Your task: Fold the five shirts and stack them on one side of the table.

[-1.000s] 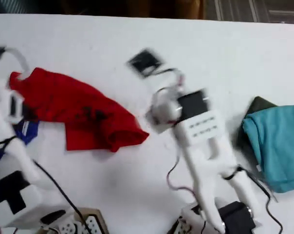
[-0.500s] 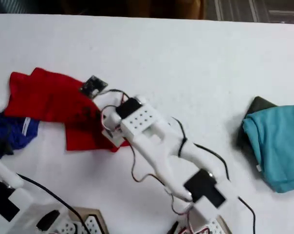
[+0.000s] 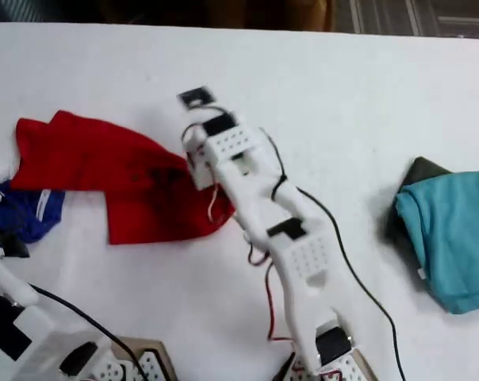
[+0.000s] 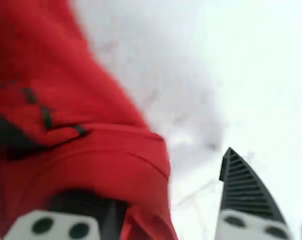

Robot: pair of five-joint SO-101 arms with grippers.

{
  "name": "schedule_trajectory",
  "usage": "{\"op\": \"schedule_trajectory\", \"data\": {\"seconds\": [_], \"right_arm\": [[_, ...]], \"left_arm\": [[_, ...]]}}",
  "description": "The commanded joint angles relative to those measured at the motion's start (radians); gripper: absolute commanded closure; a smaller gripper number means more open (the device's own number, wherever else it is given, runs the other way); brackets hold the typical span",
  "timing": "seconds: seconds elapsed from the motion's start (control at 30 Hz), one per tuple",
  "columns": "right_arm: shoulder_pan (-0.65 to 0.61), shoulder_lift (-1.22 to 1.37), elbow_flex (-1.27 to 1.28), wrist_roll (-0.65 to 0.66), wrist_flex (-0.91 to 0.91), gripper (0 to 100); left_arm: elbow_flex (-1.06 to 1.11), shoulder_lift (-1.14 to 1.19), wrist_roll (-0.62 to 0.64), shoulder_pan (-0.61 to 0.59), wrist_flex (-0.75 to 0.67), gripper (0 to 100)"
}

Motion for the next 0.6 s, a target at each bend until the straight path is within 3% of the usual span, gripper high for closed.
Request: {"op": "schedule_trajectory", "data": {"seconds": [0.0, 0.23, 0.4, 0.57], "right_arm": [[0.027, 0.096, -0.265, -0.025, 0.154, 76.0], [0.044, 0.228, -0.542, -0.025, 0.245, 98.8], [0.065, 0.232, -0.591, -0.026, 0.294, 97.9], [0.176, 0.163, -0.715, -0.028, 0.321, 98.0]], "left_arm": [[-0.002, -0.041, -0.009, -0.008, -0.006, 73], [-0.002, -0.041, -0.009, -0.005, -0.006, 73], [-0.002, -0.041, -0.009, -0.005, -0.003, 73], [-0.002, -0.041, -0.009, -0.005, -0.002, 73]]}}
